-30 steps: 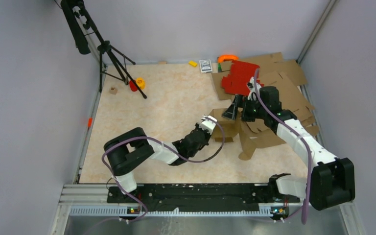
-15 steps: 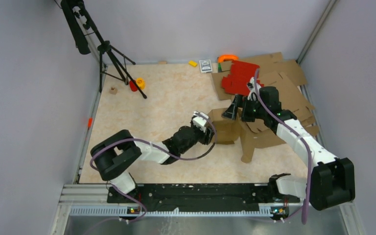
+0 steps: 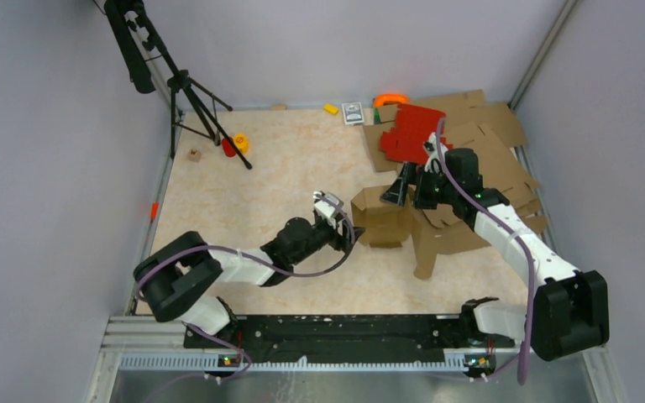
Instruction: Fold the paper box
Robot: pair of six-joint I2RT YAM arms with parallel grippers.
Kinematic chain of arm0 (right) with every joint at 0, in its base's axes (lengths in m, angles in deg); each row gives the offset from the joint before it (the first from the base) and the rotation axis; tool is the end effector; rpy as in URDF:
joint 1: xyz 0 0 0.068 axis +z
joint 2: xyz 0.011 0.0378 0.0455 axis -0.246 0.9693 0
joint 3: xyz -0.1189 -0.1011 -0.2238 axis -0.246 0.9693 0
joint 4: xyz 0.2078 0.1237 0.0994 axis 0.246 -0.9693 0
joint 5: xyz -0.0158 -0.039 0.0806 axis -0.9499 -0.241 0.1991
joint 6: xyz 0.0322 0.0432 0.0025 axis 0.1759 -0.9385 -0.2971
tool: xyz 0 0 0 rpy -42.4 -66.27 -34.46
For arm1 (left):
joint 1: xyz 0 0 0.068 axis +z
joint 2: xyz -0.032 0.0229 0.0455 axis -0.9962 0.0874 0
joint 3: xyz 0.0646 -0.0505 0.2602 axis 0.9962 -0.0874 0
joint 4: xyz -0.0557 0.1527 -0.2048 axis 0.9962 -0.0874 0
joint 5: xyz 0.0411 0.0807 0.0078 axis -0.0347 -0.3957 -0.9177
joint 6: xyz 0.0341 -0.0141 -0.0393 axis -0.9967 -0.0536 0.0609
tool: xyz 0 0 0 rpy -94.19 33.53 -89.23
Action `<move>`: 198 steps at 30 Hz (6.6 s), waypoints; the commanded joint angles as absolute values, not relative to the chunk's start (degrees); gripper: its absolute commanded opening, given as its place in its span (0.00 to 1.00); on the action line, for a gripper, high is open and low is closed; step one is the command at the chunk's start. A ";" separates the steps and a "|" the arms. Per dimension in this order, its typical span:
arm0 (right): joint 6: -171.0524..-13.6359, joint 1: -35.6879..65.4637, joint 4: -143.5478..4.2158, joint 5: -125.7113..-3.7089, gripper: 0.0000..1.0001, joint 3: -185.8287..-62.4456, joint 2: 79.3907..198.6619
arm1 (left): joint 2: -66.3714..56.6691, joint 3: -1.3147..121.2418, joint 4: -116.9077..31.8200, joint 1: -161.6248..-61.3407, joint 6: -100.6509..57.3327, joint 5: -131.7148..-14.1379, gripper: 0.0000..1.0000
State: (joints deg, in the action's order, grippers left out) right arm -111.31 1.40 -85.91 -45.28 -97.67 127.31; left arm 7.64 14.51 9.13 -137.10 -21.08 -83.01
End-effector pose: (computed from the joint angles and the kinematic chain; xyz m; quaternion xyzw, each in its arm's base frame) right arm 0.2478 0.0863 0.2686 -0.0271 0.8760 0.3493 0.3314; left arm 0.1788 -0.2279 0.1775 0.2467 0.7096 -0.3409 0.5651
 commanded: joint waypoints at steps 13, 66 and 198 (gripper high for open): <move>-110.99 1.68 -84.98 -43.88 0.89 -98.30 124.76 | -10.63 15.81 -0.94 -128.36 -17.16 -73.79 0.66; -113.14 1.11 -79.65 -38.24 0.95 -95.02 123.20 | 1.90 25.29 2.07 -126.14 -19.94 -60.96 0.44; -139.75 6.68 -53.76 -68.06 0.69 -75.32 101.31 | 13.57 13.91 18.46 -135.78 -20.01 -90.33 0.00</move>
